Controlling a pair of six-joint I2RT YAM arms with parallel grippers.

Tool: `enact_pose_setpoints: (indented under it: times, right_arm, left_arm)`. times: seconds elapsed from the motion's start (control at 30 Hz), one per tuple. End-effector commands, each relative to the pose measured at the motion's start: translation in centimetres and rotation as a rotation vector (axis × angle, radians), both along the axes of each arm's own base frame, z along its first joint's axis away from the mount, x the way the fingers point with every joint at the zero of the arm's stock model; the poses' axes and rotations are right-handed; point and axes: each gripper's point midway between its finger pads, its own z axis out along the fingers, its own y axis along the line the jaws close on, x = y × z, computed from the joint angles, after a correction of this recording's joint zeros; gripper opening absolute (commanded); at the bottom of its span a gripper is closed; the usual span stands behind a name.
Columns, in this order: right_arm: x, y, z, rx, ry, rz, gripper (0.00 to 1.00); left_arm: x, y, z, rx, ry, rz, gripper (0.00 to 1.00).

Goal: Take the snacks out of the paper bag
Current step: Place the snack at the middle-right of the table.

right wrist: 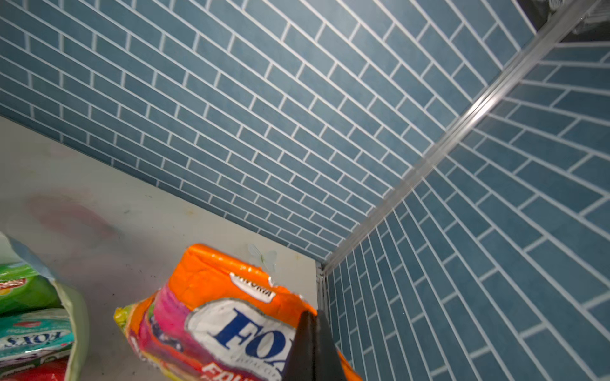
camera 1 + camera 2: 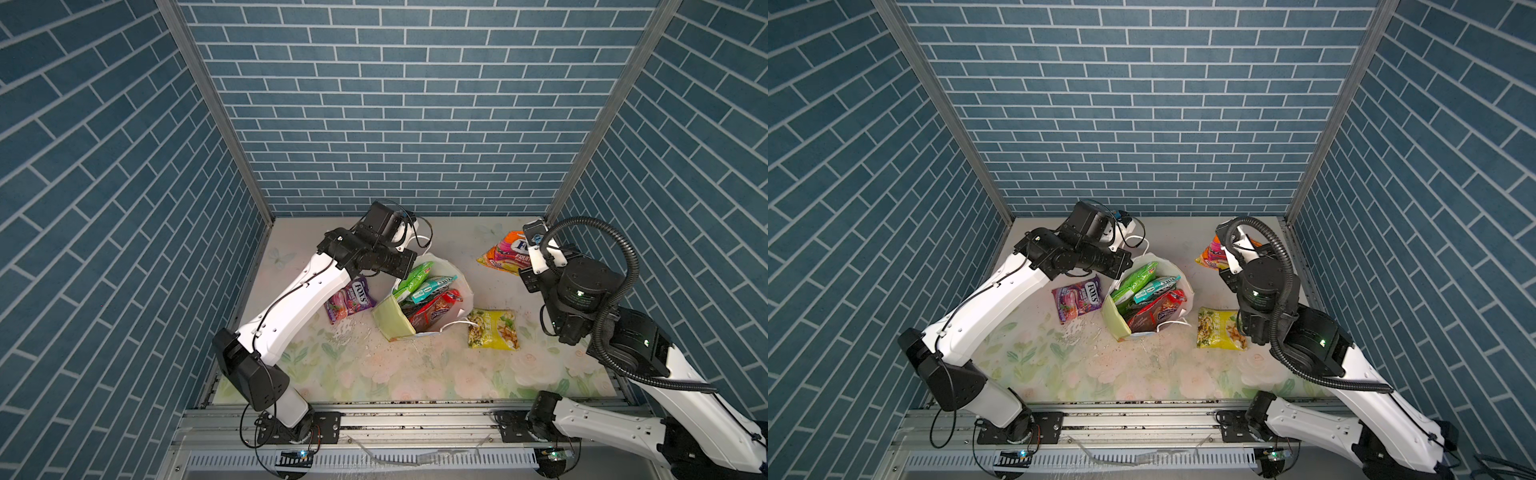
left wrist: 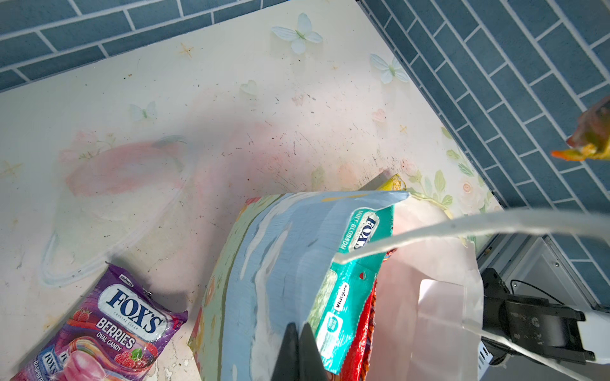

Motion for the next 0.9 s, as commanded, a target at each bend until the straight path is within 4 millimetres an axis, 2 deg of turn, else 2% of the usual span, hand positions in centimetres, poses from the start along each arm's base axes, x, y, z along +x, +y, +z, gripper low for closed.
enact_pose_setpoints:
  times: [0.0,0.13,0.23,0.5,0.63,0.73,0.87]
  right_arm:
    - [-0.2,-2.1,-2.8,0.119,0.145,-0.078,0.00]
    - [1.1,-1.0,-7.5,0.187,0.369,-0.091,0.00]
    - [2.1,0.7,-10.1,0.261,0.487,-0.068,0.00]
    - [4.9,2.7,-14.0,0.371,0.637,-0.072,0.00]
    - [6.9,3.8,-16.3,0.472,0.672,-0.060,0.00]
    - [8.7,4.9,-17.5,0.595,0.673,-0.027,0.00]
    - [10.9,5.8,-19.0,0.675,0.694,-0.014,0.00]
  left_arm:
    - [-0.1,0.4,0.8,-0.009,-0.018,0.003,0.00]
    - [-0.5,0.7,0.6,-0.003,-0.017,0.007,0.00]
    - [-0.7,1.0,0.5,0.002,-0.018,0.010,0.00]
    - [-1.1,1.3,0.5,-0.002,-0.022,0.008,0.00]
    - [-1.2,1.4,0.3,0.002,-0.022,0.008,0.00]
    - [-1.3,1.5,0.2,0.003,-0.020,0.008,0.00]
    - [-1.4,1.4,-0.1,0.010,-0.020,0.003,0.00]
